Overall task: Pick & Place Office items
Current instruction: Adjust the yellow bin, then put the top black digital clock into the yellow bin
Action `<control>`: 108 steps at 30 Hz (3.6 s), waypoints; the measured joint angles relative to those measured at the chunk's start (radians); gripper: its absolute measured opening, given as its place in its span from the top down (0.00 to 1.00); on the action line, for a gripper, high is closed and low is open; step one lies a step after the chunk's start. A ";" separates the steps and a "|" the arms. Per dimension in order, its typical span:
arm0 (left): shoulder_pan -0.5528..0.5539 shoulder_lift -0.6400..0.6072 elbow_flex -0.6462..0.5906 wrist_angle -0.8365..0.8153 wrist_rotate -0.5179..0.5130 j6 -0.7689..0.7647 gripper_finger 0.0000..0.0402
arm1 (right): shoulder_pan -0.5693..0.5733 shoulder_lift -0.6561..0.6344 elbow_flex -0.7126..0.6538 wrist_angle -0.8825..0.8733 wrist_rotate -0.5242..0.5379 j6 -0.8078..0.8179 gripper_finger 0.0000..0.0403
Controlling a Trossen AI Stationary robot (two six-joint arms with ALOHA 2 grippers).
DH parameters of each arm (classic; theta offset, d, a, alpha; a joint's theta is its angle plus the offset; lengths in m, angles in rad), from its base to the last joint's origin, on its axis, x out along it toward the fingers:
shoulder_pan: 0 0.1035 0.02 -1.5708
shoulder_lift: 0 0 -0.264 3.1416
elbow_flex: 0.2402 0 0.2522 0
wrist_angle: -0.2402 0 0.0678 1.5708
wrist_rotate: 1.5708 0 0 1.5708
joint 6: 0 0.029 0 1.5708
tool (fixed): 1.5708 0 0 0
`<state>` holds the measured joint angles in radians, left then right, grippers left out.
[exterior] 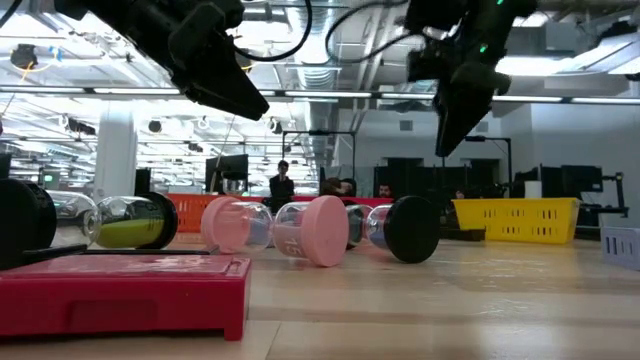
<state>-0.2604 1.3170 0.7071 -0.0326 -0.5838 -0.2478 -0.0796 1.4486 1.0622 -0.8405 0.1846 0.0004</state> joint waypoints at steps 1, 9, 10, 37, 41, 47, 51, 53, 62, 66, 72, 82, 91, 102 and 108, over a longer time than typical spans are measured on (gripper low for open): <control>0.000 0.000 0.000 0.001 0.000 0.000 0.41 | -0.001 0.015 0.000 -0.002 0.001 0.001 0.61; 0.000 0.000 0.000 0.007 0.004 0.000 0.41 | 0.003 0.175 0.000 -0.026 -0.040 0.170 0.40; 0.000 0.000 0.000 0.009 0.003 0.000 0.41 | 0.005 0.195 0.000 -0.038 -0.045 0.182 0.39; 0.000 0.000 0.000 0.016 0.007 0.000 0.42 | -0.197 0.223 -0.002 -0.140 0.015 0.133 0.51; 0.000 0.000 0.000 0.016 0.007 0.000 0.42 | -0.202 0.213 -0.002 -0.081 -0.085 0.223 0.52; 0.000 0.000 0.000 0.016 0.007 0.000 0.42 | -0.203 0.275 -0.002 -0.040 -0.081 0.280 0.52; 0.000 0.000 0.000 0.016 0.008 0.000 0.42 | -0.202 0.328 -0.002 -0.021 -0.081 0.292 0.52; 0.000 0.000 0.000 0.016 0.008 0.000 0.42 | -0.204 0.342 -0.002 -0.022 -0.080 0.292 0.52; 0.000 0.000 -0.001 0.018 0.008 0.000 0.42 | -0.207 0.357 -0.002 0.039 -0.078 0.310 0.54; 0.000 0.000 -0.001 0.020 0.008 0.000 0.42 | -0.207 0.357 -0.002 0.045 -0.078 0.307 0.54; 0.000 0.000 -0.001 0.020 0.008 0.000 0.42 | -0.195 0.384 0.002 0.049 -0.067 0.279 0.56; 0.000 0.000 -0.001 0.025 0.008 0.000 0.42 | -0.183 0.377 0.000 0.052 -0.070 0.244 0.67; 0.000 0.000 -0.001 0.027 0.008 0.000 0.42 | -0.181 0.367 0.017 -0.015 -0.097 0.194 0.66; 0.000 0.000 -0.001 0.033 0.008 0.000 0.42 | -0.181 0.365 0.152 -0.196 -0.062 0.120 0.62; 0.000 0.000 -0.001 0.035 0.008 0.000 0.42 | -0.169 0.364 0.246 -0.370 0.003 0.119 0.69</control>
<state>-0.2604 1.3173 0.7063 0.0021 -0.5755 -0.2481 -0.2489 1.8126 1.3085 -1.2107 0.1875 0.1196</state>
